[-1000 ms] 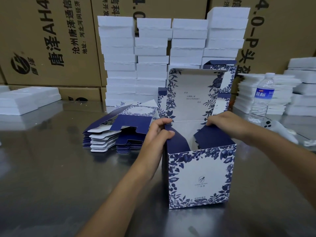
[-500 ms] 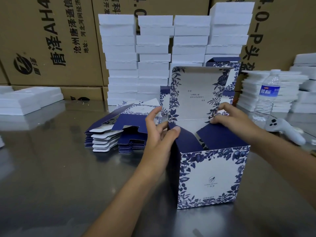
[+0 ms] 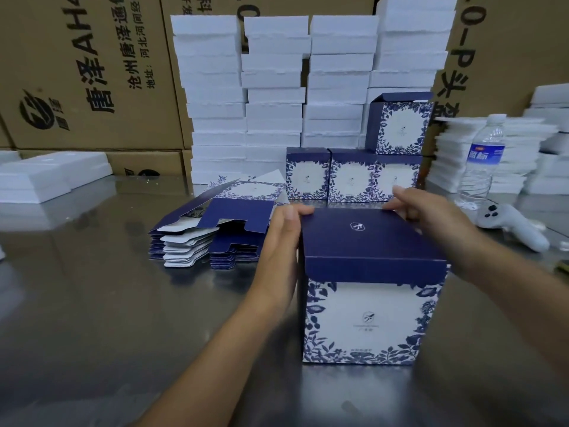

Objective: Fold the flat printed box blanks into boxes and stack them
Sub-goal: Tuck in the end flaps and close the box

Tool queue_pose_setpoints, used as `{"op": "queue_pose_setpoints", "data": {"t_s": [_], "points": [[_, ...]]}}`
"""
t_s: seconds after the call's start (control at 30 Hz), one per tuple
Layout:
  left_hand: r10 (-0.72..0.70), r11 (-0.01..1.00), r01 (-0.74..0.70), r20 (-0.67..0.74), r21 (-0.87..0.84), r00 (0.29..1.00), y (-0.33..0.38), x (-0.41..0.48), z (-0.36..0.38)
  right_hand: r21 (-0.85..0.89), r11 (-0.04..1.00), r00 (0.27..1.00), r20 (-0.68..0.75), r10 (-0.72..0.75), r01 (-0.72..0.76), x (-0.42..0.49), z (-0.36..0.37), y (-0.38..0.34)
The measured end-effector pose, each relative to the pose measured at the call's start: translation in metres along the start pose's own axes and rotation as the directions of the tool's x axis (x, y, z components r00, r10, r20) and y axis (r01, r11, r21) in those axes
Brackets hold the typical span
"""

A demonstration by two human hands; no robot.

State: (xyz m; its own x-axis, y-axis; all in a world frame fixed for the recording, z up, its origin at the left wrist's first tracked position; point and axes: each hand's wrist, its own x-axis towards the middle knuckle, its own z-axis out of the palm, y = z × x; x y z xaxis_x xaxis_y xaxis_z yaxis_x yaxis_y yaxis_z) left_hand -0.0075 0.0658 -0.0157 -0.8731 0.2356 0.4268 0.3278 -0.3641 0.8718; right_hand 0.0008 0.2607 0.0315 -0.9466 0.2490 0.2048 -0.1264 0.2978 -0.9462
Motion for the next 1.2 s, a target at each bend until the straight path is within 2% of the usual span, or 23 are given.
{"op": "queue_pose_setpoints", "data": {"t_s": [0.07, 0.13, 0.2, 0.3, 0.37, 0.57, 0.67, 0.77, 0.9, 1.03, 1.2], "points": [[-0.020, 1.000, 0.020, -0.010, 0.006, 1.000, -0.001, 0.001, -0.001, -0.036, 0.995, 0.995, -0.037, -0.089, 0.088, 0.003, -0.002, -0.005], [-0.040, 0.999, 0.040, -0.018, 0.005, 0.999, -0.001, 0.003, -0.003, -0.002, 0.988, 0.983, -0.099, -0.152, 0.153, 0.006, -0.001, -0.014], [-0.050, 0.999, 0.050, -0.019, 0.021, 0.999, -0.002, 0.004, -0.004, -0.084, 0.980, 0.979, -0.088, -0.186, 0.179, 0.008, 0.006, -0.021], [-0.058, 0.998, 0.059, -0.029, 0.023, 0.998, -0.001, 0.006, -0.005, -0.299, 0.947, 0.991, 0.096, -0.090, 0.115, 0.008, 0.020, -0.025], [-0.068, 0.998, 0.068, -0.036, 0.006, 0.997, -0.002, 0.007, -0.006, -0.326, 0.944, 0.986, 0.166, 0.008, 0.047, 0.007, 0.024, -0.027], [-0.152, 0.987, 0.147, -0.080, -0.057, 0.985, 0.004, 0.015, -0.003, -0.300, 0.953, 0.988, 0.127, 0.085, -0.043, 0.008, 0.024, -0.027], [-0.236, 0.968, 0.241, -0.071, 0.073, 0.969, 0.012, 0.025, -0.002, -0.296, 0.953, 0.991, 0.094, 0.100, -0.068, 0.007, 0.025, -0.026], [-0.345, 0.899, 0.356, -0.088, 0.254, 0.935, 0.027, 0.043, 0.000, -0.300, 0.950, 0.990, 0.081, 0.118, -0.089, 0.007, 0.025, -0.026], [-0.413, 0.796, 0.361, 0.000, 0.486, 0.911, 0.036, 0.061, 0.004, -0.285, 0.953, 0.988, 0.080, 0.130, -0.102, 0.008, 0.025, -0.025], [-0.457, 0.781, 0.390, 0.021, 0.488, 0.889, 0.035, 0.066, 0.006, -0.243, 0.962, 0.986, 0.072, 0.149, -0.128, 0.008, 0.025, -0.025], [-0.434, 0.799, 0.366, 0.035, 0.477, 0.900, 0.033, 0.067, 0.003, -0.247, 0.959, 0.983, 0.079, 0.166, -0.142, 0.008, 0.025, -0.025]]}}
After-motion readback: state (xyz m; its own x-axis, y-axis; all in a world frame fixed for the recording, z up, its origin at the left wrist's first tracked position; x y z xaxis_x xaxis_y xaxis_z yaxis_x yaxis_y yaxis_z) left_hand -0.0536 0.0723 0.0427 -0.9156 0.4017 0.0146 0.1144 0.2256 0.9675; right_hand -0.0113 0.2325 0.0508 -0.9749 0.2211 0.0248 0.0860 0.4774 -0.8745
